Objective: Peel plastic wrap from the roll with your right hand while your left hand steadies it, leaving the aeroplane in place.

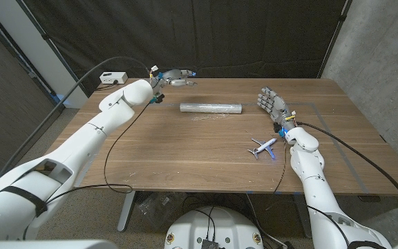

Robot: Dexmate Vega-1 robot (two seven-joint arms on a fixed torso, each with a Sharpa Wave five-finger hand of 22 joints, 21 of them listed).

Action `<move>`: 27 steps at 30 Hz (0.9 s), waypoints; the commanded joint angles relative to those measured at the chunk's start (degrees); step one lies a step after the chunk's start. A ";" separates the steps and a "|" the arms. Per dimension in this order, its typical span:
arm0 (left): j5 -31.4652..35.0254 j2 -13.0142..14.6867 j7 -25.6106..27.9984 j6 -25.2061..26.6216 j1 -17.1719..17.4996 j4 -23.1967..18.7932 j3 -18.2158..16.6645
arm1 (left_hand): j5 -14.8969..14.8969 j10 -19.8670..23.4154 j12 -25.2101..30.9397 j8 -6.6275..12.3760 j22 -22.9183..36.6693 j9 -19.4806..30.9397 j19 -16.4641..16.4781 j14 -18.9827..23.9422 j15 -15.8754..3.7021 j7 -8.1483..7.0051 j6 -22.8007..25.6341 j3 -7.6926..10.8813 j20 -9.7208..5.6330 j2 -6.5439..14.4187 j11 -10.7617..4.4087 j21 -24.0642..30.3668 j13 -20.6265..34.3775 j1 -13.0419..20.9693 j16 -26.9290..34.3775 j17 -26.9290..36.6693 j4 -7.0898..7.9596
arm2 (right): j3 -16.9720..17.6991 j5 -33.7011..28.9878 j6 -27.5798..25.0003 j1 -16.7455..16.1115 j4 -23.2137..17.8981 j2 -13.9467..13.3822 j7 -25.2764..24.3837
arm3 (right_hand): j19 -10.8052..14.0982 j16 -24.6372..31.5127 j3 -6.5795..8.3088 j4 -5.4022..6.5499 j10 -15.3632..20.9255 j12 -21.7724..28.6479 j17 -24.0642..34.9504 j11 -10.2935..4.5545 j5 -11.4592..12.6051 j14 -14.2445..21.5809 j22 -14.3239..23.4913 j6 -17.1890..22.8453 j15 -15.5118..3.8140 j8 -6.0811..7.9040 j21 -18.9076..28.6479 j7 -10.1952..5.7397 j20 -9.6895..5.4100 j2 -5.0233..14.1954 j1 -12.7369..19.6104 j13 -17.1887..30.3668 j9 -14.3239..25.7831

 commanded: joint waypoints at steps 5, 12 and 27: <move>5.38 0.84 -4.93 2.88 -2.69 -1.76 3.70 | 0.32 0.87 0.03 0.24 0.08 0.08 0.48 1.17 -0.34 -0.05 0.99 0.09 -0.16 -0.51 -0.31 0.37 -0.05 1.61 0.37 0.10 -0.93 | 0.35 0.49 0.05 0.11 0.63 -0.48 0.75 | 0.71 0.58 0.50 0.35 1.38 0.75 0.11 0.12 0.43 1.37 0.15 1.23 0.13 0.51 0.43 -0.13 0.23 -0.13 -0.58 0.18 0.12; 7.41 0.80 -8.80 4.97 -4.84 -1.75 5.98 | 0.38 0.94 -0.20 0.05 0.09 0.08 0.53 1.21 -0.08 0.19 1.30 0.41 -0.22 0.03 0.03 0.38 -0.06 2.38 0.20 0.18 -0.99 | 0.58 0.73 -0.03 -0.06 0.65 -0.67 0.96 | 1.13 0.66 0.54 0.44 2.01 0.92 0.14 0.32 0.43 1.94 0.17 1.82 0.01 0.63 0.61 -0.06 0.20 -0.13 -0.75 0.18 0.13; 12.39 -0.16 -12.23 6.79 -8.49 -0.51 10.62 | 0.34 2.16 -0.32 -0.04 0.12 0.10 1.10 1.52 0.12 0.58 2.98 0.82 -0.59 0.87 0.01 0.57 -0.08 3.76 -0.01 0.27 -0.98 | 0.87 1.16 -0.12 -0.12 1.28 -0.89 1.28 | 1.40 0.73 0.65 0.57 2.92 1.13 0.17 0.63 0.44 2.87 0.21 2.82 0.07 0.80 0.72 0.10 0.37 -0.15 -1.00 0.20 0.14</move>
